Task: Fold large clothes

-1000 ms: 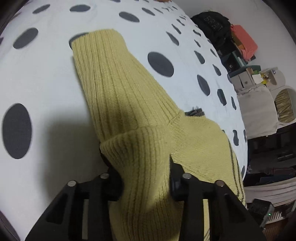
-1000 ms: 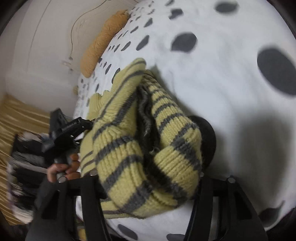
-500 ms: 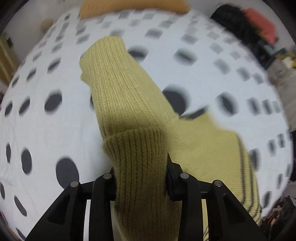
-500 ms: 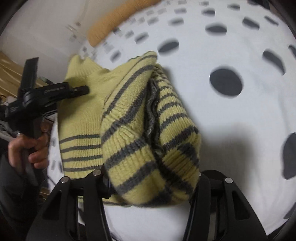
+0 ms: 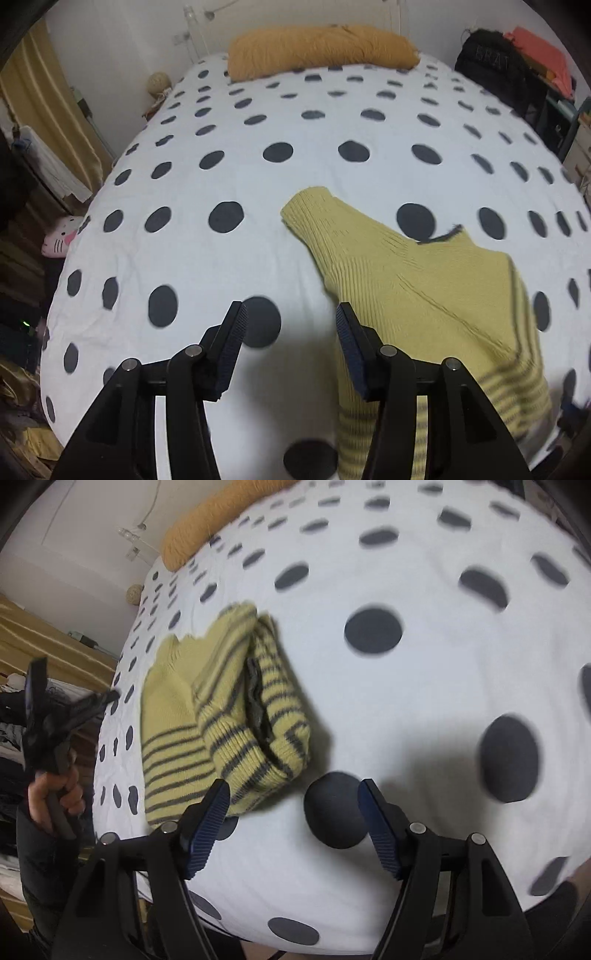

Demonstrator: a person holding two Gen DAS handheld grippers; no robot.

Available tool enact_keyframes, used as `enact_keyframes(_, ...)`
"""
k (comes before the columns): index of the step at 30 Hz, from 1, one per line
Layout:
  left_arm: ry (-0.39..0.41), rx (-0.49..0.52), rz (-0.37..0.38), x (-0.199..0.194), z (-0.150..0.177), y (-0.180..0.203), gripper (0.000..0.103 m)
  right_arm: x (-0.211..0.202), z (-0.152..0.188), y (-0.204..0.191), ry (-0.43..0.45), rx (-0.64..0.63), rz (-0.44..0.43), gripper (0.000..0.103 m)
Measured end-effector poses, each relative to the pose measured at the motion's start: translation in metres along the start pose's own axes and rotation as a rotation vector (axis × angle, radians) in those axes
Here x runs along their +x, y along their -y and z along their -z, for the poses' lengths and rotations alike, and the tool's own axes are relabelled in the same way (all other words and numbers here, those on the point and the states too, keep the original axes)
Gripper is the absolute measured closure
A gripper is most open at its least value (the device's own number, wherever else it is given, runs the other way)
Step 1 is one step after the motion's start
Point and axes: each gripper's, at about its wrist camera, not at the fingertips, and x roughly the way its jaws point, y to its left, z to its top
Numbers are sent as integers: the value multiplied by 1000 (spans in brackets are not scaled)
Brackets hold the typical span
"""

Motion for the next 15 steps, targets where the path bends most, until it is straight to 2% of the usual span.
enact_keyframes(3, -16, -64, 79, -30, 36, -2, 42, -20, -26, -31, 76, -103, -13, 34)
enact_keyframes(5, -42, -107, 129, -37, 61, 2, 42, -15, -43, -58, 98, -165, -39, 39)
enact_keyframes(7, -64, -152, 190, -37, 86, 4, 42, 6, -62, -86, 75, -189, -106, 54)
enact_keyframes(9, -74, -178, 229, -31, 100, 17, 42, 29, -72, -107, 45, -202, -133, 62)
enact_keyframes(11, -93, -188, 294, -20, 110, 28, 42, 66, -85, -120, -8, -212, -128, 65)
enact_keyframes(13, -114, -154, 271, -5, 118, 44, 42, 97, -91, -117, -65, -200, -98, 72)
enact_keyframes(14, -144, -150, 251, 7, 123, 48, 42, 116, -96, -112, -93, -205, -23, 77)
enact_keyframes(15, -171, -176, 254, 19, 130, 48, 36, 134, -102, -102, -88, -233, 93, 89)
